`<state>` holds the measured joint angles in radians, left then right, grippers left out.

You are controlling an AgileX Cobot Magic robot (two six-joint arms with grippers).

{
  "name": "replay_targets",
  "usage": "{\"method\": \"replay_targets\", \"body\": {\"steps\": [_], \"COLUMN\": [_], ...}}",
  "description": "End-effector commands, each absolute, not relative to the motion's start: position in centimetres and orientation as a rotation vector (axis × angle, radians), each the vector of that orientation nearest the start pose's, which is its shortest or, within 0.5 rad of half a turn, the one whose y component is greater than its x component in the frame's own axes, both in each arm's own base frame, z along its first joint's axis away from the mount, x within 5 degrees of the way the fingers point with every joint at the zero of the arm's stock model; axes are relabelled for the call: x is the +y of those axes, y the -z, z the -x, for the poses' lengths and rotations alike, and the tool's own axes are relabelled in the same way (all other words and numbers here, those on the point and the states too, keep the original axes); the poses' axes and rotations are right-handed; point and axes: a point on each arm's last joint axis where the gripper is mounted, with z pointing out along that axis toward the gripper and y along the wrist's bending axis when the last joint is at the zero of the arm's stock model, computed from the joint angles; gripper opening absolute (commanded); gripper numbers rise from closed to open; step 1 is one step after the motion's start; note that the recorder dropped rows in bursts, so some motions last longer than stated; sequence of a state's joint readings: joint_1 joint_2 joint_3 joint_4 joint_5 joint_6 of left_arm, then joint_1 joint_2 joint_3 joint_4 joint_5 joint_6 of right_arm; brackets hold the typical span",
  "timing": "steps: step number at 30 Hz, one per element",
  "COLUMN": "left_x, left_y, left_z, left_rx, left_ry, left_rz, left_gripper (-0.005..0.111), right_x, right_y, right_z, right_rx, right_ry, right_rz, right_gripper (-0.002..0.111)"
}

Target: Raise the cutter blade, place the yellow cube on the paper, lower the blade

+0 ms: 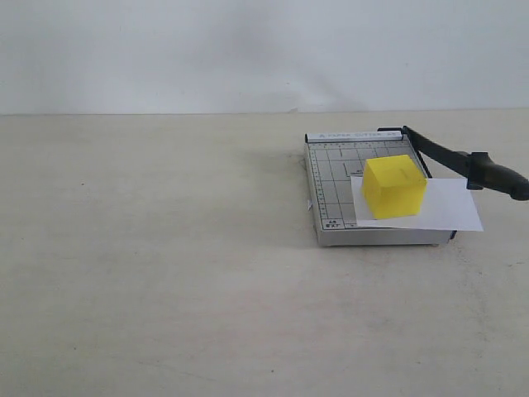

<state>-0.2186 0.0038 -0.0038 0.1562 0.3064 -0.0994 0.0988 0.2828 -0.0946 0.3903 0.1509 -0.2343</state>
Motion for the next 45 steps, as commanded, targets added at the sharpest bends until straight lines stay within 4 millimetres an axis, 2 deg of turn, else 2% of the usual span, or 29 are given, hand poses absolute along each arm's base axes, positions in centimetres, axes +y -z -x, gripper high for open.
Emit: {"method": "replay_targets", "body": {"steps": [1, 5, 9, 16, 45], "left_x": [-0.75, -0.78, -1.19, -1.42, -1.36], "left_y": [-18.58, -18.58, -18.55, -18.58, -18.75], "left_z": [-5.39, -5.38, -5.30, -5.25, -5.30], "left_rx": [1.775, 1.776, 1.791, 1.749, 1.729], "left_ry": [0.078, 0.088, 0.218, 0.055, 0.038], "left_rz": [-0.204, -0.197, -0.120, -0.367, -0.370], "left_gripper": [0.004, 0.004, 0.004, 0.004, 0.004], "right_x": [1.27, 1.27, 1.29, 1.29, 1.29], "right_y": [-21.34, -21.34, -21.29, -21.29, -21.29], "right_z": [-7.85, -7.85, -7.83, -7.83, -7.83], "right_rx": [1.807, 1.807, 1.814, 1.814, 1.814], "right_ry": [-0.222, -0.222, -0.224, -0.224, -0.224], "right_rz": [-0.004, -0.004, -0.002, -0.002, -0.002], "right_gripper": [0.000, 0.000, 0.000, 0.000, 0.000]}}
